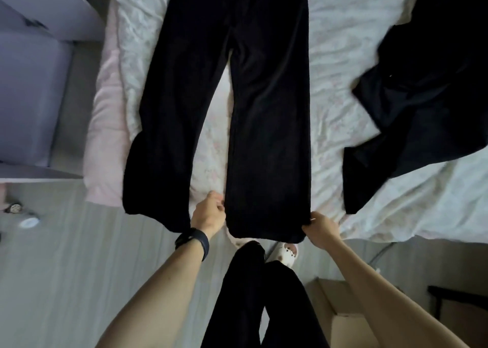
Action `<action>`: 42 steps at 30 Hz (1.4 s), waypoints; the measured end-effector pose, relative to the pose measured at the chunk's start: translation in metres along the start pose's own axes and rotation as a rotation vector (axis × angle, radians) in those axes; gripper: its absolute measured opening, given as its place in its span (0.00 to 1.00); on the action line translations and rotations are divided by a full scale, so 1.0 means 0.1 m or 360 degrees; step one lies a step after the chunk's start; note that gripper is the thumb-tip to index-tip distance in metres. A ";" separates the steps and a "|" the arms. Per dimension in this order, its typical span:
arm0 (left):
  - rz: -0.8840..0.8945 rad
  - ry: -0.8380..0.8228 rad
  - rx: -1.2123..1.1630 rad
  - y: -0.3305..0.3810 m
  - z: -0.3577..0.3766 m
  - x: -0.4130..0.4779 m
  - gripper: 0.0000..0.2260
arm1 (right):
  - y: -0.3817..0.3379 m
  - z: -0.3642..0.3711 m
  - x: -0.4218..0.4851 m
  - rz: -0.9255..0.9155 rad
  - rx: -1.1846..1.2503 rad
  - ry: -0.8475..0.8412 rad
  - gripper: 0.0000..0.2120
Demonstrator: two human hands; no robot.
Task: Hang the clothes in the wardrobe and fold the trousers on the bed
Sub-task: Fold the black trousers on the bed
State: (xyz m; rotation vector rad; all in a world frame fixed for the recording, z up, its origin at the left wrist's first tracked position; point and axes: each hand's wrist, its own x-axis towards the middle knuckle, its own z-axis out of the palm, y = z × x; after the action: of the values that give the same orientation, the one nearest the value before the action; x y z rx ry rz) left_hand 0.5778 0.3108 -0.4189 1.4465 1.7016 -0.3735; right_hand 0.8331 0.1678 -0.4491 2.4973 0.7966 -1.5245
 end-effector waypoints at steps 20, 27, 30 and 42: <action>0.0214 0.0342 0.0247 1.50 1.05 -0.11 0.30 | -1.20 -1.55 0.98 -0.0178 0.0855 0.0266 0.20; -0.0085 0.0384 0.0254 1.79 1.60 0.01 0.30 | -1.52 -1.81 1.33 -0.0253 0.1043 0.0079 0.16; -0.0131 0.0364 0.0357 1.77 1.72 0.00 0.23 | -1.39 -1.74 1.39 -0.0211 0.0943 -0.0008 0.14; -0.0306 0.0440 0.0196 1.20 1.17 -0.33 0.27 | -1.55 -1.76 1.22 -0.0245 0.0931 -0.0005 0.09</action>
State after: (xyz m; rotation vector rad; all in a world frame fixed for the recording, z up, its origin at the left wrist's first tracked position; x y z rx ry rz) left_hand 0.7342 0.2419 -0.4290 1.4805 2.0808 -0.4021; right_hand 0.9415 0.4092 -0.4405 2.8726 0.6184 -2.0632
